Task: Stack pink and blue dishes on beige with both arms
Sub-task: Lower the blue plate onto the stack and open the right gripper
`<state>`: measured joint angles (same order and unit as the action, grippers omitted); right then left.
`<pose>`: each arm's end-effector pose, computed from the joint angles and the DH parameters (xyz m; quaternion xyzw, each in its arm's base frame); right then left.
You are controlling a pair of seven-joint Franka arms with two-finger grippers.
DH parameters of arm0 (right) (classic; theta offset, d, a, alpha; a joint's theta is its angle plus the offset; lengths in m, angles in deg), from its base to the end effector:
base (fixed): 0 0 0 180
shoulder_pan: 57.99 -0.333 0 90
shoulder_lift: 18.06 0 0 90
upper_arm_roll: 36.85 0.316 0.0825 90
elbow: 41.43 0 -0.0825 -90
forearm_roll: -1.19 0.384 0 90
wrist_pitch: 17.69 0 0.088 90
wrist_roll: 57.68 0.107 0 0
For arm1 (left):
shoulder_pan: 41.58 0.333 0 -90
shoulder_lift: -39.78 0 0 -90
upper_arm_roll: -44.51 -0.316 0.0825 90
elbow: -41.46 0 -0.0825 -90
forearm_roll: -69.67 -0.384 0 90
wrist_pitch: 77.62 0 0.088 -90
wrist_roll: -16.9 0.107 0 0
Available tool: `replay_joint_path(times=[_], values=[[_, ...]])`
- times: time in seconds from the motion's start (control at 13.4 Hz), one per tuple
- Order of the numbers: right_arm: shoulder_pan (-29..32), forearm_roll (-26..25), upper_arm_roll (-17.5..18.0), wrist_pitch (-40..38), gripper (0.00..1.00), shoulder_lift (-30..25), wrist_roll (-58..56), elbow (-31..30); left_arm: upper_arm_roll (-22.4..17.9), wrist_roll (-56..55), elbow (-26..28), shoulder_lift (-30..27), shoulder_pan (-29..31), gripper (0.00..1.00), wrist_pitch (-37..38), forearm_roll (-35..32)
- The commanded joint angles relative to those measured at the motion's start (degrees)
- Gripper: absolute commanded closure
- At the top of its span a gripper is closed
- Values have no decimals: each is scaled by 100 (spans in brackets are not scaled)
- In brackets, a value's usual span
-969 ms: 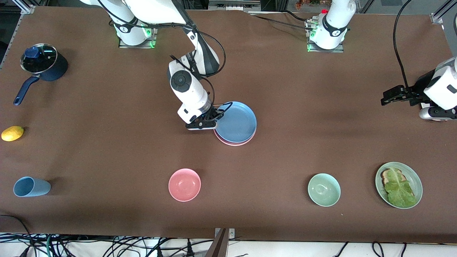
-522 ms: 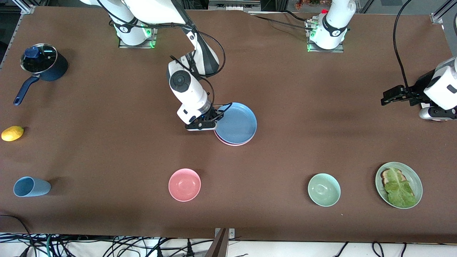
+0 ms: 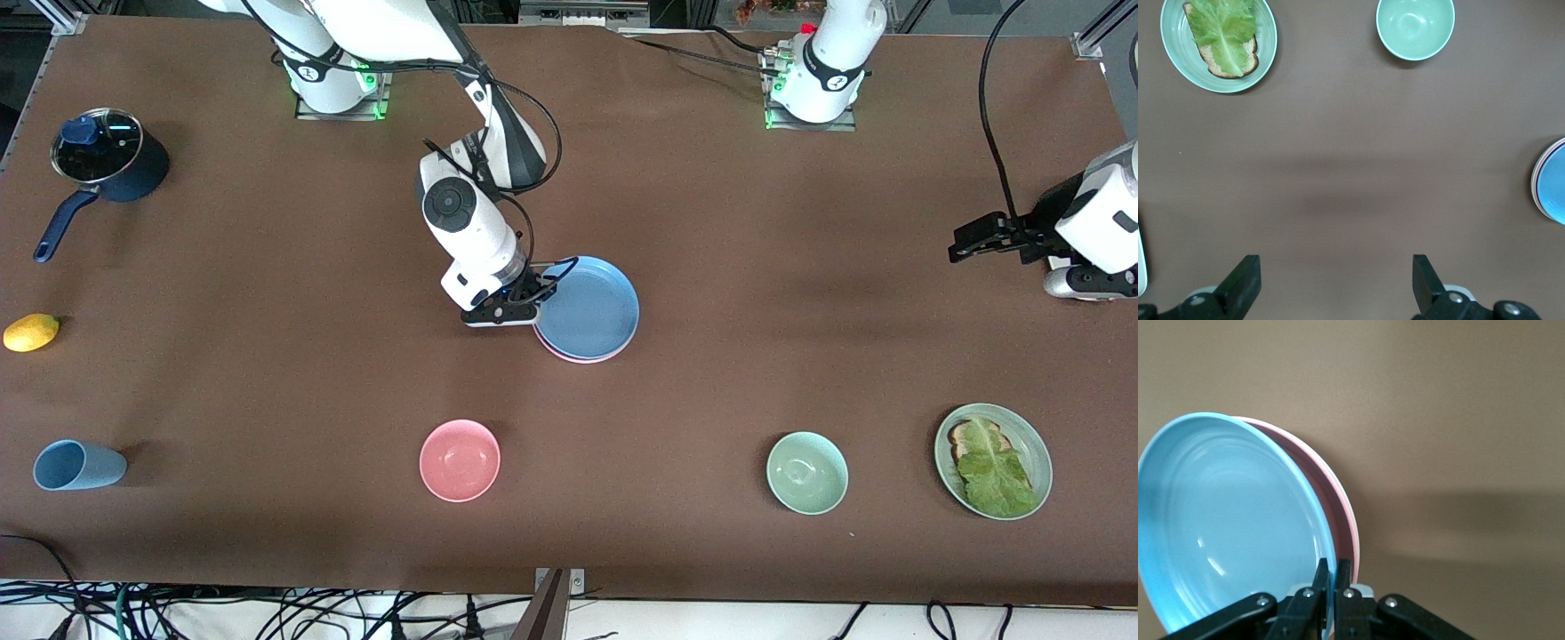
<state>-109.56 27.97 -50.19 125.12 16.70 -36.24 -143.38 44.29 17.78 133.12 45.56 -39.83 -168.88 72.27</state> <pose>0.5200 0.4245 0.2349 -0.9938 0.0068 -0.0150 0.1098 0.5812 0.0151 0.5554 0.9982 0.0112 -0.0533 0.0238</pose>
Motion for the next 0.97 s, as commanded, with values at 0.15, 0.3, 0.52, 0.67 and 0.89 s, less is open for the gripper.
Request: replay_joint_path(times=[0.15,0.3,0.52,0.67,0.89], values=[[32,-23,33,-60,0,13,-17,237,31,17,-166,64,27,0,100,-146],[32,-67,-10,-139,0,-92,-61,229,31,17,-166,64,27,0,100,-146],[23,-285,-352,-892,0,-504,-140,325,31,17,-166,64,27,0,100,-146],[32,-777,-677,-1761,0,-855,-219,544,31,17,-166,64,27,0,100,-146],[23,-884,-1309,-2888,0,-1356,-737,791,31,26,-166,64,27,0,100,-146]])
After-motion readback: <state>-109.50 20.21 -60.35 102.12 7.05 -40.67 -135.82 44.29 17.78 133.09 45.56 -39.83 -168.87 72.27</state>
